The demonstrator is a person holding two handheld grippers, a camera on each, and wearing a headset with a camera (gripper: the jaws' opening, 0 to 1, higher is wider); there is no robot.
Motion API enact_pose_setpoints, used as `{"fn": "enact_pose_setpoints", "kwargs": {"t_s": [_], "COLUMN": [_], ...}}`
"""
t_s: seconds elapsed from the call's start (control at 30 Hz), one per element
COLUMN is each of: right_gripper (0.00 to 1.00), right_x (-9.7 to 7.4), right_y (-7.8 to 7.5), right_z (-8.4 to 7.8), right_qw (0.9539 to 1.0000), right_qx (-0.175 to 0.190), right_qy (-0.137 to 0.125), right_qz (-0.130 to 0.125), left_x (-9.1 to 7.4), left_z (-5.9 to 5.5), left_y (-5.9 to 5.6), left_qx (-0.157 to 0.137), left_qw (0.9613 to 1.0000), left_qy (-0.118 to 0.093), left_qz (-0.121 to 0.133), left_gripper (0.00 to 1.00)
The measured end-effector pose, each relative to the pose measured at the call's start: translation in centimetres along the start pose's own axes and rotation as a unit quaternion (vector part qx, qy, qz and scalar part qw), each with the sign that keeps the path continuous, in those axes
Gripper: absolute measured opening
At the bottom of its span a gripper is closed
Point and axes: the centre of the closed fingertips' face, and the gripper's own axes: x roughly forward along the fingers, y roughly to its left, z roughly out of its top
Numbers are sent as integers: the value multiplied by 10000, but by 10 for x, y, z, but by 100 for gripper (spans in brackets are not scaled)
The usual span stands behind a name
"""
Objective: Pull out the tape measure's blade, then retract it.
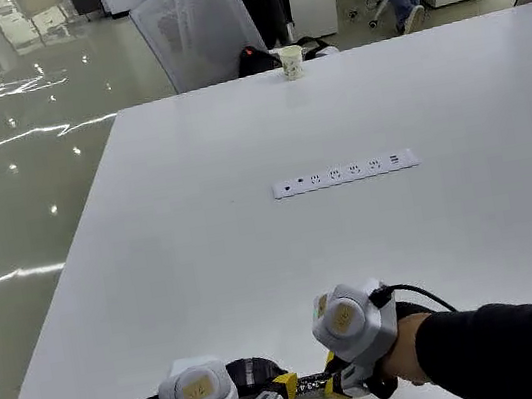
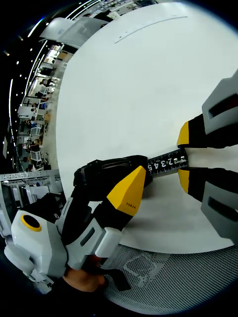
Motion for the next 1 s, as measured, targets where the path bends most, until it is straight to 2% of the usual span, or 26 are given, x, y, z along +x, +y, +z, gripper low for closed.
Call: {"fn": "enact_pose_setpoints", "kwargs": {"t_s": [1.0], "right_gripper": [11], "right_x": [6], "right_y": [1], "right_z": [9], "right_qw": [9998], "right_qx": [-107], "right_qy": [-151], "right_qz": [91], "left_x": [2], "left_z": [2], "left_y": [-1], "left_qx": [-20], "left_qw": [10000], "left_qy": [3], "left_qz": [-31], "left_gripper": [60]}}
